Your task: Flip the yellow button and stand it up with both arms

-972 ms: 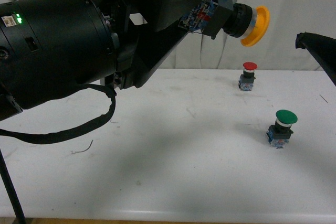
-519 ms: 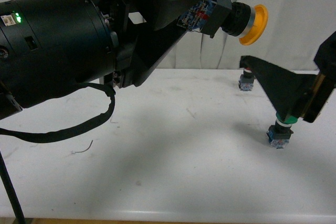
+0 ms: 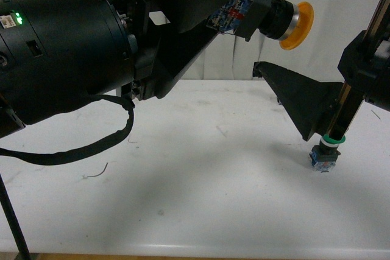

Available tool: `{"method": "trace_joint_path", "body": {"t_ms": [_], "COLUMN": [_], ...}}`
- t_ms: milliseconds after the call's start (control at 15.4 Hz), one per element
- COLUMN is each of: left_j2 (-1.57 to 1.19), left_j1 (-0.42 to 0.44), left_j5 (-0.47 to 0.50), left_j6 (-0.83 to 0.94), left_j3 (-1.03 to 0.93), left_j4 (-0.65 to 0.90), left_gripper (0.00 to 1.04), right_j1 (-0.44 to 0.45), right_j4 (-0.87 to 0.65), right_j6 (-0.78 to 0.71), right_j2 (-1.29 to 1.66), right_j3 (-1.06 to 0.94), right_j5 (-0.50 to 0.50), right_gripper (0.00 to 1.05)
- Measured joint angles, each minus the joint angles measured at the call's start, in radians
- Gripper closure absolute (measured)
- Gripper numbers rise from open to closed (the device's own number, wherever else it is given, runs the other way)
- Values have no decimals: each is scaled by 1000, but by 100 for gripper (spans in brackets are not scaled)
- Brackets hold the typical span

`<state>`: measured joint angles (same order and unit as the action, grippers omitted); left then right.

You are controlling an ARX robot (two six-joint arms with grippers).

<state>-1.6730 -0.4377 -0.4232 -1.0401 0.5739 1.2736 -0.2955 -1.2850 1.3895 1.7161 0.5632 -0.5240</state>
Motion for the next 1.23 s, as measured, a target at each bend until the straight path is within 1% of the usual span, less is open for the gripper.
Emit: {"method": "trace_joint_path", "body": {"t_ms": [324,389,454,519,583,713,778,843,1231], "left_j2": [0,0,0,0,0,0,-2,-2,-8], "left_j1": [7,7,10,10,11,11,11,11,10], "left_j5": [0,-1,-2,-4,-4,-5,-8,-8,-11], "left_j6": [0,0,0,0,0,-1,-10,-16,-27], "left_j3": [-3,-4,-4,-5,-5,-6,-6,-6,-5], "left_j4": [6,6,6,6,6,5,5,5,6], "left_gripper": [70,70,70,70,70,70,70,70,70], "right_j1": [-6,-6,-6,-6,-6,-3,3,3,9], "right_j4": [-1,-1,-1,-1,-2,-2,-4,-6,-3], "right_j6": [-9,-12,-20,-23,-28,-31,-24,-18,-18], "right_j2": [4,4,5,6,11,17,17,17,17], "right_j3": [19,21,22,23,24,25,27,27,27], "right_j5": [4,4,5,8,12,23,23,23,21], "right_gripper": [7,11,22,29,42,62,66,68,68]}}
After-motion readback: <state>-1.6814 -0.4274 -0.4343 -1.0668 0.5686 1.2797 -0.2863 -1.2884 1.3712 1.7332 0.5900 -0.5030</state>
